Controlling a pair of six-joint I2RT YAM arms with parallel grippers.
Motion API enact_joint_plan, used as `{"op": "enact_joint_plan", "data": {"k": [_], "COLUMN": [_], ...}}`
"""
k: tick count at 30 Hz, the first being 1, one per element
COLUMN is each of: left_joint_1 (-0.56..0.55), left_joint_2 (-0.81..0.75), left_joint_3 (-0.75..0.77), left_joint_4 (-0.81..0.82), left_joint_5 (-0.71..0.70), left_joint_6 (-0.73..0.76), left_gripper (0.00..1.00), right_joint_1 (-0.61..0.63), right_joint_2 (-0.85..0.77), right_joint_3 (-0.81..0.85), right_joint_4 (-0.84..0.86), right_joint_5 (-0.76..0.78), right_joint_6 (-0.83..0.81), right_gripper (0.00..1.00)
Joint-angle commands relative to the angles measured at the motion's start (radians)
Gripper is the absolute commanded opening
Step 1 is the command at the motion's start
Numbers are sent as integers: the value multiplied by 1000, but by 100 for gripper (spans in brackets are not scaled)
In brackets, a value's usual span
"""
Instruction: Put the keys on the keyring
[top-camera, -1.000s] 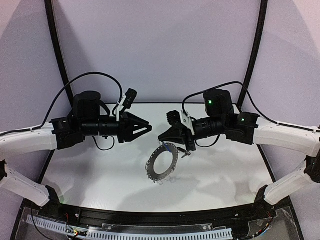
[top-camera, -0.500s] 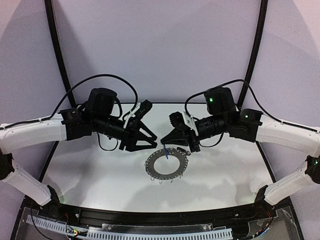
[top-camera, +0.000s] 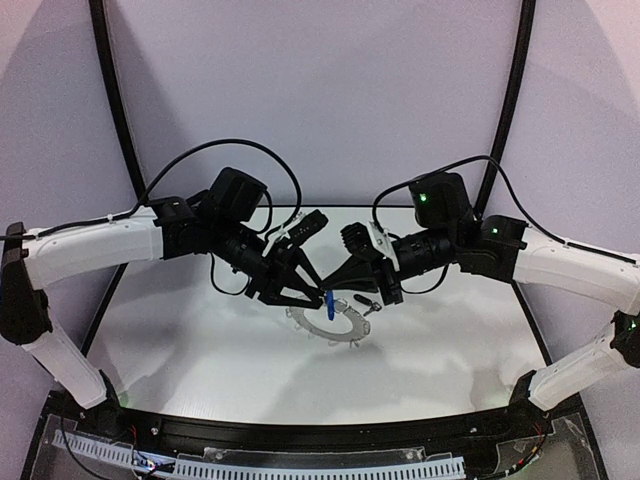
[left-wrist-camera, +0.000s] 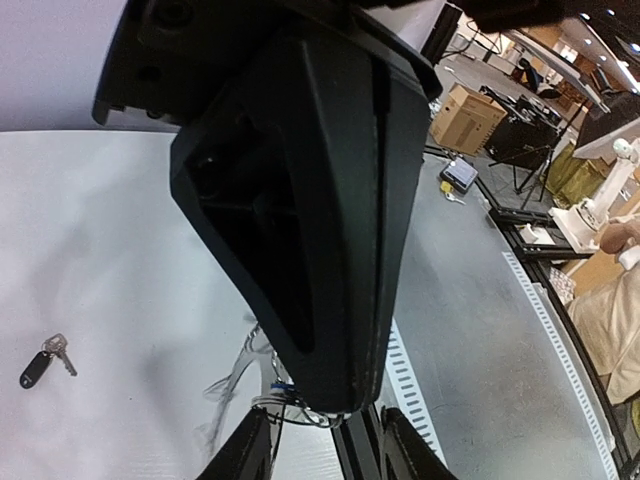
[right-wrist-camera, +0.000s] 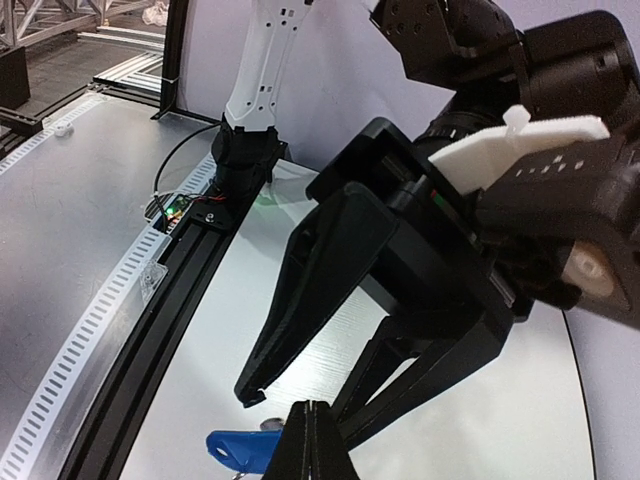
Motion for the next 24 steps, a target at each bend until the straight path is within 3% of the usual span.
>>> {"op": "enact_joint_plan", "data": {"k": [1,15,24], "left_joint_1": [1,1,1], "left_joint_2": [8,5,5], "left_joint_3": [38,40,43], "left_joint_4": [-86,-94,-5], "left_joint_5": [50,70,37], "left_joint_6": [63,110,65], "left_gripper": [35,31,27], "right_joint_1": [8,8,8], "right_joint_2": [-12,-13,-1], "right_joint_3": [39,56,66], "right_joint_4": [28,-14,-35], "right_joint_5": [-33,-124,-134], "right_joint_6": [-6,-15,-23], "right_gripper": [0,0,0]}}
